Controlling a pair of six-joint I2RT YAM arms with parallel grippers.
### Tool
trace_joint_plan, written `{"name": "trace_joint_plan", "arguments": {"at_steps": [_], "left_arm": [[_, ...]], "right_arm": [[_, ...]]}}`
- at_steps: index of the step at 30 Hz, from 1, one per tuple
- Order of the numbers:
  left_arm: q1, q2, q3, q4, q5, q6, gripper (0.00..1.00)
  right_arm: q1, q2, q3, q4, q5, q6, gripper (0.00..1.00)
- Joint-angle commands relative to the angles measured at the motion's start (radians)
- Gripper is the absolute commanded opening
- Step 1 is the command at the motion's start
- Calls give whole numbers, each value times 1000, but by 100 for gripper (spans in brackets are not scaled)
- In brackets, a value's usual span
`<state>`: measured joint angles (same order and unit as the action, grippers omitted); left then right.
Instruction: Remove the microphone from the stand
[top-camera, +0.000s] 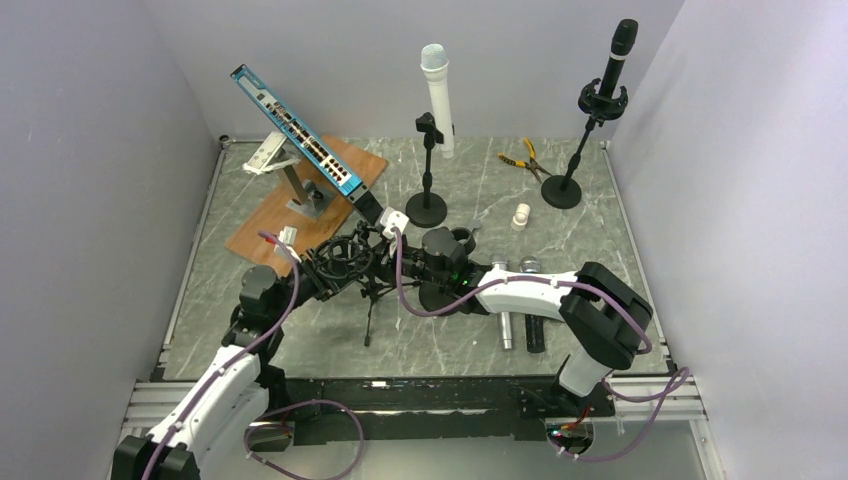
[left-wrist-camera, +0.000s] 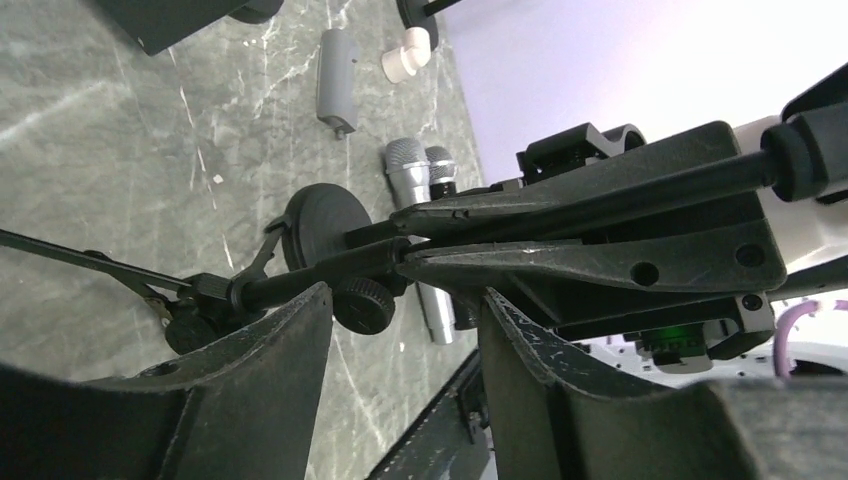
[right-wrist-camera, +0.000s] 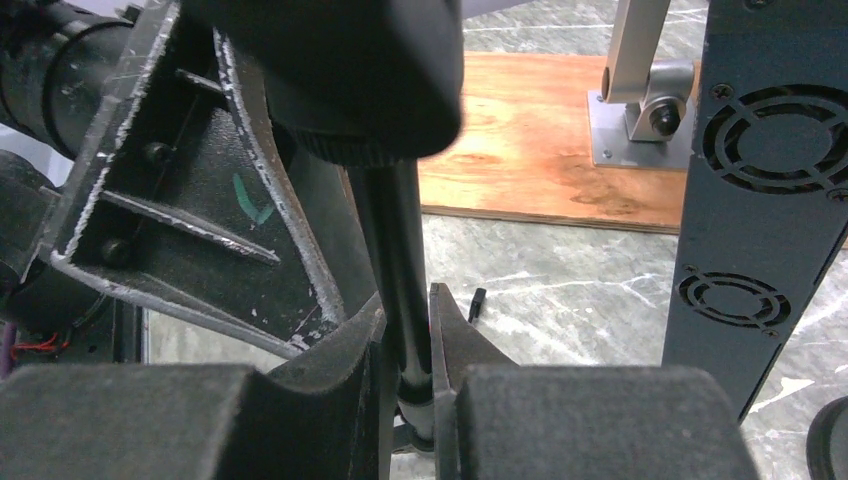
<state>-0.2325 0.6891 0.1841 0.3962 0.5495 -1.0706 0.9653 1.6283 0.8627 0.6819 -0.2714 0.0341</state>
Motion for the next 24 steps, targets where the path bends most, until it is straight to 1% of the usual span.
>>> {"name": "trace_joint_plan", "arguments": {"at_steps": [1, 8, 16, 18, 19, 21, 24], "left_arm": [[-29, -29, 95, -152, -39, 199, 59], [-58, 83, 114, -102, 46, 247, 51], [-69, 77, 119, -129, 12, 274, 43], [-70, 78, 115, -121, 7, 260, 43], [-70, 76, 113, -119, 4, 253, 45], [-70, 59, 105, -133, -14, 233, 54], [-65, 18, 85, -133, -39, 206, 55]], "right_arm": [[2, -21, 12, -26, -53, 61, 0], [3, -16, 16, -30, -56, 59, 0], [2, -18, 14, -30, -56, 57, 0], [2, -18, 13, -29, -55, 57, 0], [3, -18, 14, -33, -52, 56, 0], [2, -20, 15, -37, -47, 57, 0], [2, -30, 18, -44, -44, 59, 0]]}}
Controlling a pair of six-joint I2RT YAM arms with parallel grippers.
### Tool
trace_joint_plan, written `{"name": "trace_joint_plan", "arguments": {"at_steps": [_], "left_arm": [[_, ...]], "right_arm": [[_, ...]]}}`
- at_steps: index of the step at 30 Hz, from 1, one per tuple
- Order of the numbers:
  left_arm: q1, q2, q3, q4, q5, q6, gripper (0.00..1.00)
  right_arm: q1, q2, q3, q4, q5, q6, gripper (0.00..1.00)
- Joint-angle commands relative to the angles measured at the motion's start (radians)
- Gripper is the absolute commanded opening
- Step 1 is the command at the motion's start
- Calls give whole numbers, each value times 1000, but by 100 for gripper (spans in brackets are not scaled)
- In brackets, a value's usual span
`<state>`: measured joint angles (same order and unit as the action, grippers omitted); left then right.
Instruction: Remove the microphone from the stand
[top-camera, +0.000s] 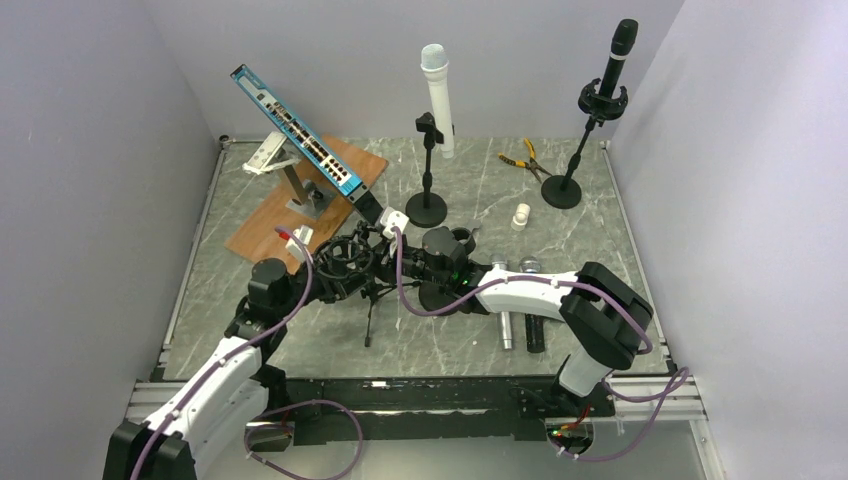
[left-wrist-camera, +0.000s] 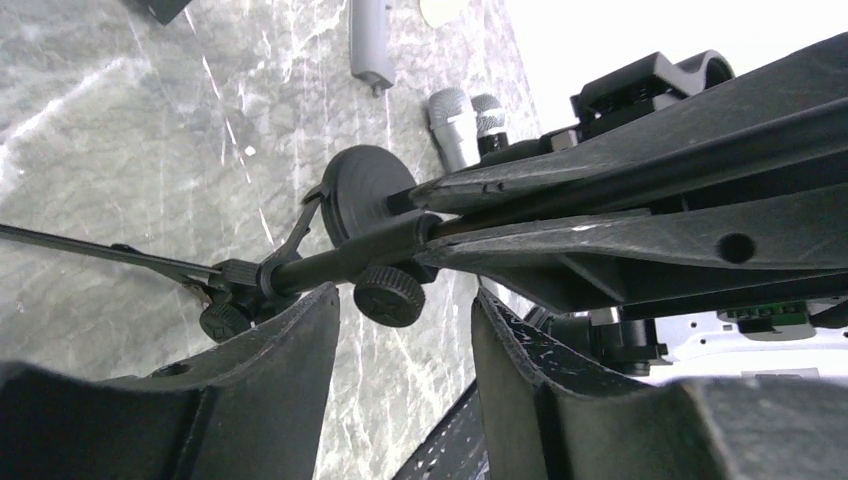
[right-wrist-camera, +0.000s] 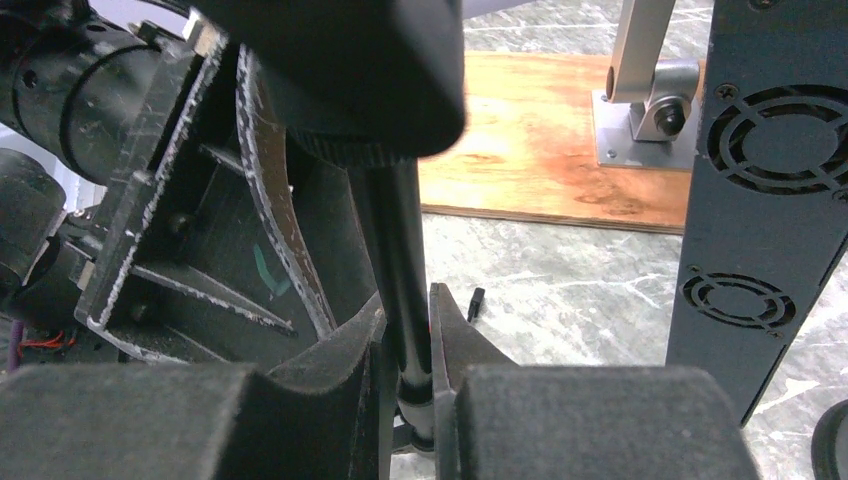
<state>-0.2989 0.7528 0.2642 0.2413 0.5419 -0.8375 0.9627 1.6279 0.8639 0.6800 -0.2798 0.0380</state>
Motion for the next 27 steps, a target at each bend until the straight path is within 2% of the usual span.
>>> {"name": "trace_joint_plan", "arguments": {"at_steps": [1, 14, 17, 18, 19, 20, 23, 27], "left_arm": [[5, -55, 3, 23, -34, -36, 54], [24, -16, 11, 47, -10, -44, 41], [25, 6, 25, 40, -5, -47, 27], [27, 17, 27, 40, -4, -56, 17], [33, 26, 28, 38, -2, -72, 3], [42, 37, 24, 36, 1, -96, 0], [87, 61, -28, 106, 48, -256, 0], [130, 57, -144, 289, 73, -626, 0]], "right_arm": [[5, -33, 17, -43, -33, 56, 0], [4, -16, 29, -51, -45, 55, 0], [5, -16, 28, -52, -42, 52, 0], [4, -16, 27, -50, -42, 50, 0], [5, -15, 27, -51, -42, 47, 0], [5, -13, 29, -52, -42, 45, 0], [6, -10, 22, -36, -38, 39, 0], [17, -20, -5, -5, 8, 27, 0]]}}
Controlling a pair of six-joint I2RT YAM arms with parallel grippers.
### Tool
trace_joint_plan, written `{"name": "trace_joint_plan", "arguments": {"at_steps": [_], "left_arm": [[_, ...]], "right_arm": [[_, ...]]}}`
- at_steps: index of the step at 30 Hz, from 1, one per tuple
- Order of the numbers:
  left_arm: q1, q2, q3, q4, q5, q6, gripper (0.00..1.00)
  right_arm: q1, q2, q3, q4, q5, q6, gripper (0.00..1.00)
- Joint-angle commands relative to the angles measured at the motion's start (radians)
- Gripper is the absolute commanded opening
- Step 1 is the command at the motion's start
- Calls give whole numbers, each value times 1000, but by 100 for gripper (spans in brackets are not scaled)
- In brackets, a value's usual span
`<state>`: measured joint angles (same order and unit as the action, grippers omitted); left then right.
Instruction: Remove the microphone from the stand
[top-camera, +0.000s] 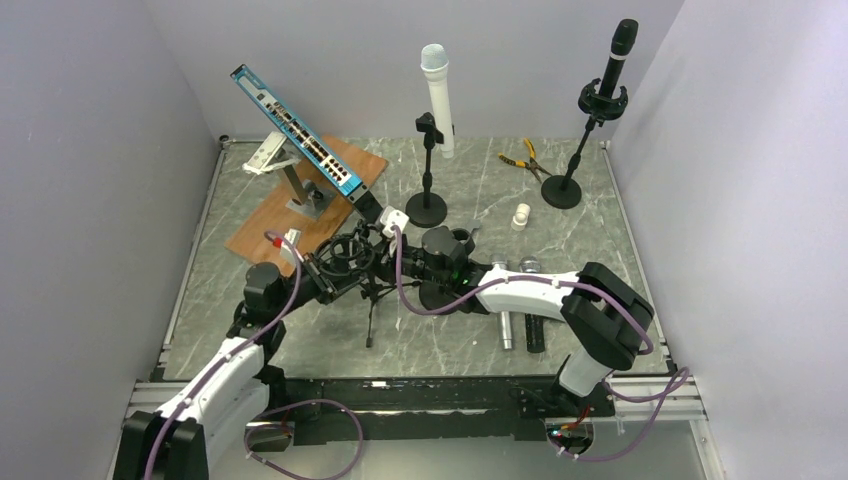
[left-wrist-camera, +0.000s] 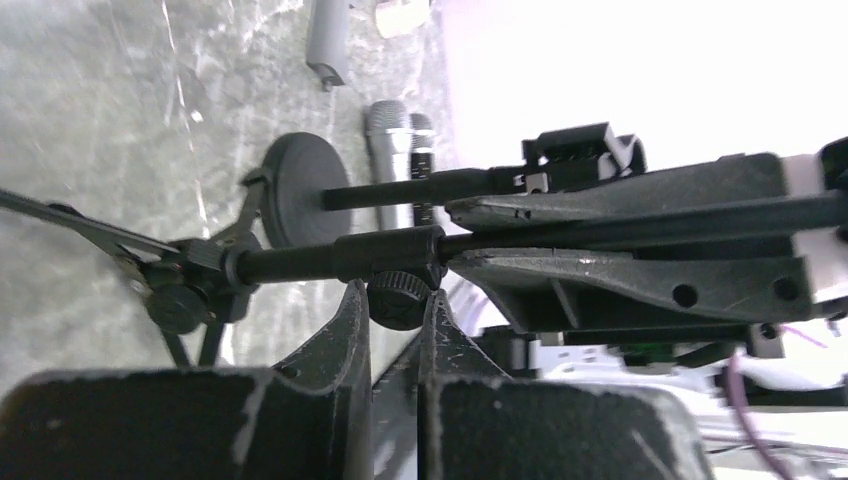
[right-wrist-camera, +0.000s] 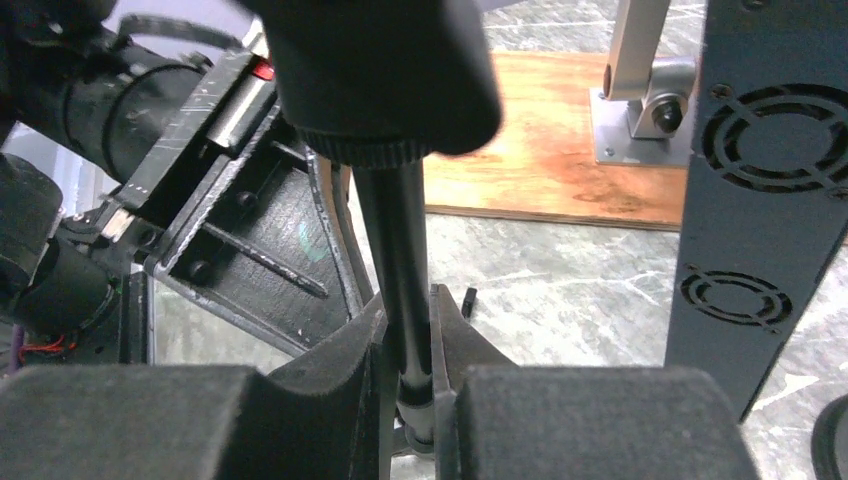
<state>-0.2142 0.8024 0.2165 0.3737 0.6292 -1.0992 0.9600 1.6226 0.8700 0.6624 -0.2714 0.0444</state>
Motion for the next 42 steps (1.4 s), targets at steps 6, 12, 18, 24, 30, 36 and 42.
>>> {"name": "trace_joint_plan", "arguments": {"at_steps": [6, 12, 18, 24, 30, 36, 42], "left_arm": [[45, -77, -14, -166, -35, -539, 0], [52, -160, -13, -399, -111, -686, 0], [52, -161, -71, -331, -109, -799, 0], [53, -134, -28, -314, -109, -648, 26], [53, -201, 11, -430, -108, -345, 92], [53, -331, 80, -556, -186, 28, 92], [52, -301, 65, -416, -48, 194, 91]], "right_arm": [[37, -1, 4, -5, 14, 1, 0], [43, 3, 10, -12, 20, -4, 0], [47, 10, 17, -18, 23, -7, 0], [50, 10, 20, -25, 31, -15, 0], [52, 3, 16, -27, 35, -14, 0], [51, 11, 20, -31, 28, -9, 0], [52, 13, 22, -34, 20, -7, 0]]}}
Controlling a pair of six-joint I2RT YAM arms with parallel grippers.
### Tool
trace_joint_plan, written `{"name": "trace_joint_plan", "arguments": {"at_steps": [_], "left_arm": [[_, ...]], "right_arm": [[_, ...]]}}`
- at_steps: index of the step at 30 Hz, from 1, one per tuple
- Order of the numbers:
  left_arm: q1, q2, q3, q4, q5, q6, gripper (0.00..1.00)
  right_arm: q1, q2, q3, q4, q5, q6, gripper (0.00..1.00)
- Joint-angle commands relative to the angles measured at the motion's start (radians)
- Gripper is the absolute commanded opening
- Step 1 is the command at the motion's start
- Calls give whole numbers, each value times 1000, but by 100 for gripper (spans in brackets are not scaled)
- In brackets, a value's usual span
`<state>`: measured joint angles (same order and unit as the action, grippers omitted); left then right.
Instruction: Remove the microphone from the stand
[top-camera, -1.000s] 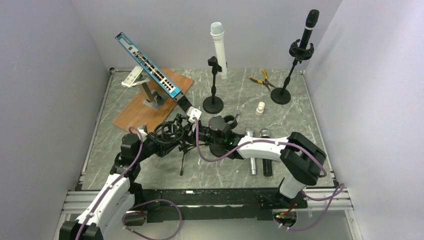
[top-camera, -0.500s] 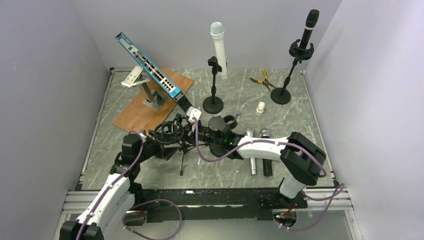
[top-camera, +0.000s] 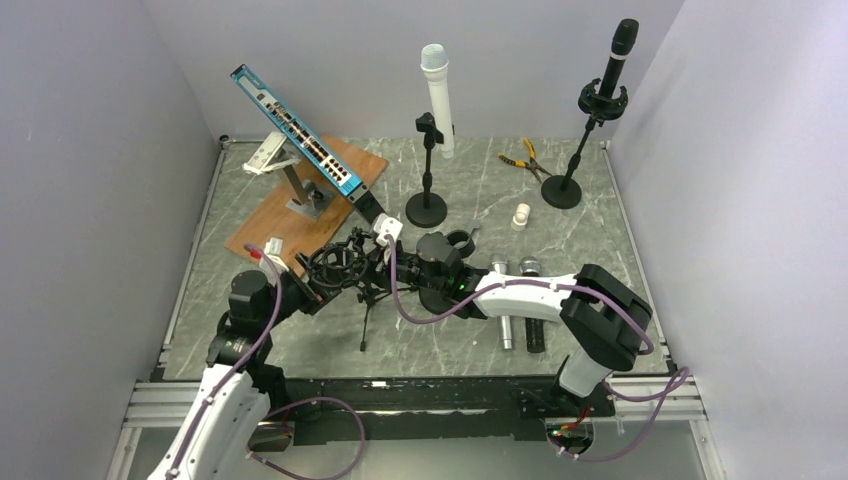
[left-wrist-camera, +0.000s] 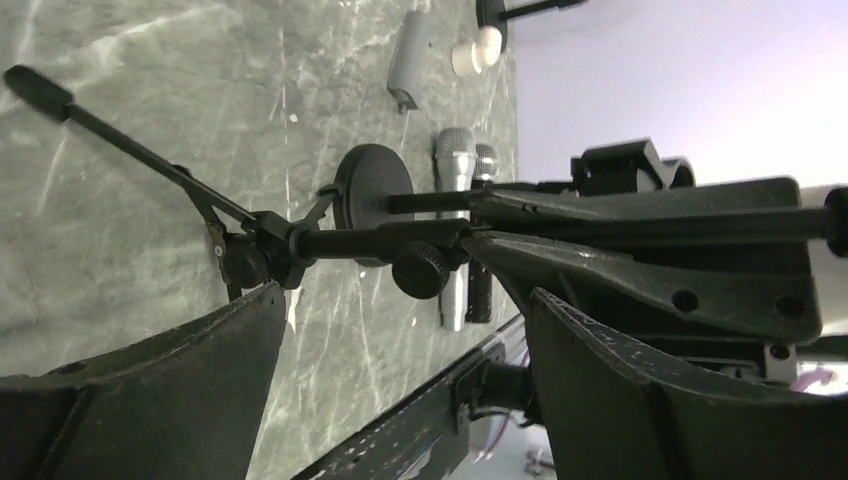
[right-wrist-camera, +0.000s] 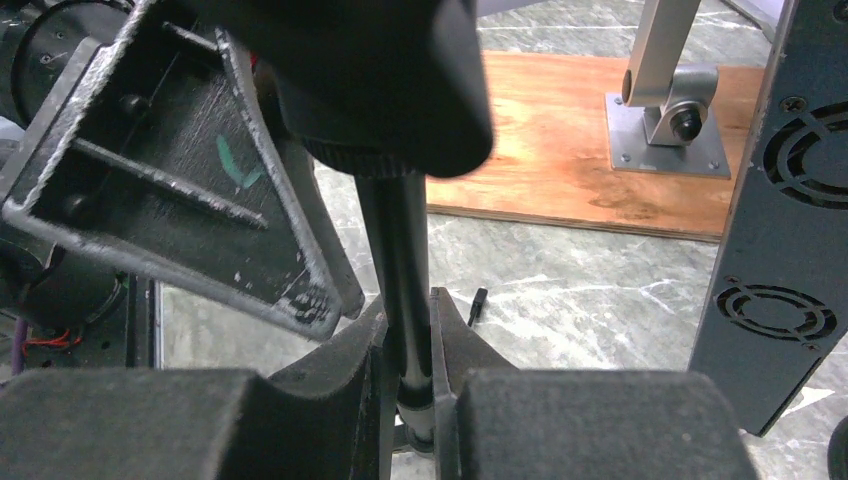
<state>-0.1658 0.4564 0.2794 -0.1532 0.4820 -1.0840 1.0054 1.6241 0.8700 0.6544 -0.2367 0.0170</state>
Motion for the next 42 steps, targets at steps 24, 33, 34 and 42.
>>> {"name": "trace_joint_plan", "arguments": {"at_steps": [24, 33, 34, 42], "left_arm": [[3, 276, 111, 215, 256, 320, 47], [-12, 290, 55, 264, 265, 273, 39], [-14, 291, 45, 279, 267, 263, 38], [-15, 303, 35, 322, 253, 233, 35]], "right_arm": [[5, 19, 31, -38, -28, 14, 0], [5, 28, 38, -38, -34, 17, 0], [5, 29, 38, -38, -35, 17, 0], [6, 27, 38, -42, -36, 17, 0]]}}
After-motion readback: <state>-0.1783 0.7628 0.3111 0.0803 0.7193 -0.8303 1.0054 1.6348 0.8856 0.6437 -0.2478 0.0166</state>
